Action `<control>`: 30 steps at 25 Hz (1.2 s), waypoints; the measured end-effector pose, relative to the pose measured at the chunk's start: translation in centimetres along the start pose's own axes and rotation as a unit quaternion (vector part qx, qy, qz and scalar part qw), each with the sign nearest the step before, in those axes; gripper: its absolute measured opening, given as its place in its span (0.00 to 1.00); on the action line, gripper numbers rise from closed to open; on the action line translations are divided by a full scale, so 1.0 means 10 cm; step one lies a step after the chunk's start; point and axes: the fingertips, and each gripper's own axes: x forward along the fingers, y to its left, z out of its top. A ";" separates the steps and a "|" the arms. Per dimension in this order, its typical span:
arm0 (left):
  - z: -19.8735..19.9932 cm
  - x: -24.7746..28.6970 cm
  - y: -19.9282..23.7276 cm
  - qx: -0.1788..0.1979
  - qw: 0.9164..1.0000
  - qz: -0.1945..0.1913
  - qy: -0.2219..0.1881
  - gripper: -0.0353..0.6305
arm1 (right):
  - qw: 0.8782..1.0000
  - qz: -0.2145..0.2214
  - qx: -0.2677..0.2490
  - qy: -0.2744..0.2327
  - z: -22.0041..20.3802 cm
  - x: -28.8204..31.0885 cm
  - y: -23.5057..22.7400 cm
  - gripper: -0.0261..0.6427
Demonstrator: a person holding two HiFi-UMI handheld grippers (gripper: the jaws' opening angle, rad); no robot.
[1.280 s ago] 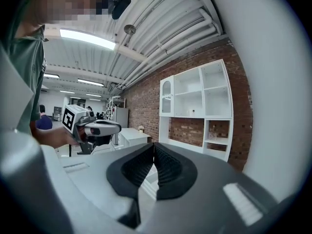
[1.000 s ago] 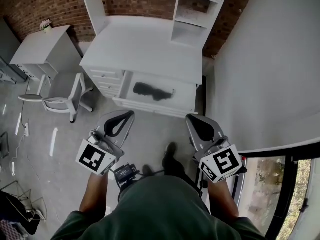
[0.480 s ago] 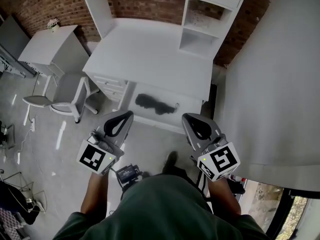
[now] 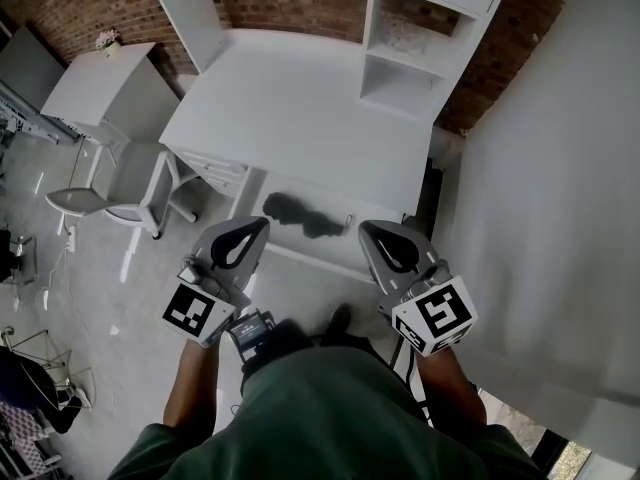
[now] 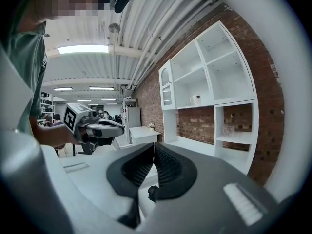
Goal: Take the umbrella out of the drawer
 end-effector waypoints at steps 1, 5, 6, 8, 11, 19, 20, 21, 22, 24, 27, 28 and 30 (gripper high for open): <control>-0.02 0.06 0.02 -0.001 1.000 0.000 0.003 0.06 | 1.000 0.002 0.003 0.001 -0.03 0.02 -0.04 0.05; -0.10 0.23 0.18 -0.003 1.000 -0.004 0.011 0.06 | 1.000 0.002 0.013 0.014 -0.16 0.18 -0.18 0.05; -0.13 0.27 0.23 -0.003 1.000 -0.007 0.012 0.06 | 1.000 0.000 0.014 0.017 -0.19 0.24 -0.21 0.05; -0.21 0.35 0.34 -0.007 1.000 -0.013 0.016 0.06 | 1.000 -0.006 0.015 0.023 -0.24 0.34 -0.27 0.05; -0.34 0.53 0.48 -0.013 0.999 -0.027 0.025 0.06 | 0.999 -0.019 0.021 0.038 -0.36 0.45 -0.39 0.06; -0.79 1.07 0.97 -0.011 0.996 -0.076 0.055 0.06 | 0.995 -0.034 0.040 0.082 -0.74 0.97 -0.72 0.08; -0.88 1.12 1.02 -0.004 0.995 -0.084 0.058 0.06 | 0.995 -0.033 0.042 0.087 -0.82 1.05 -0.74 0.08; -0.98 1.17 1.06 0.002 0.994 -0.092 0.062 0.06 | 0.994 -0.031 0.045 0.093 -0.90 1.12 -0.75 0.09; -1.09 1.22 1.10 0.004 0.993 -0.097 0.068 0.06 | 0.994 -0.028 0.047 0.099 -0.99 1.20 -0.76 0.09; -1.30 1.32 1.20 0.005 0.991 -0.108 0.082 0.06 | 0.992 -0.023 0.046 0.112 -1.16 1.36 -0.79 0.09; -1.64 1.44 1.29 0.003 0.987 -0.123 0.105 0.06 | 0.990 -0.015 0.047 0.131 -1.44 1.56 -0.85 0.10; -1.76 1.47 1.31 0.001 0.985 -0.127 0.113 0.06 | 0.989 -0.011 0.048 0.138 -1.54 1.62 -0.85 0.10; -2.01 1.52 1.36 -0.002 0.982 -0.137 0.129 0.06 | 0.987 -0.005 0.050 0.153 -1.75 1.75 -0.86 0.11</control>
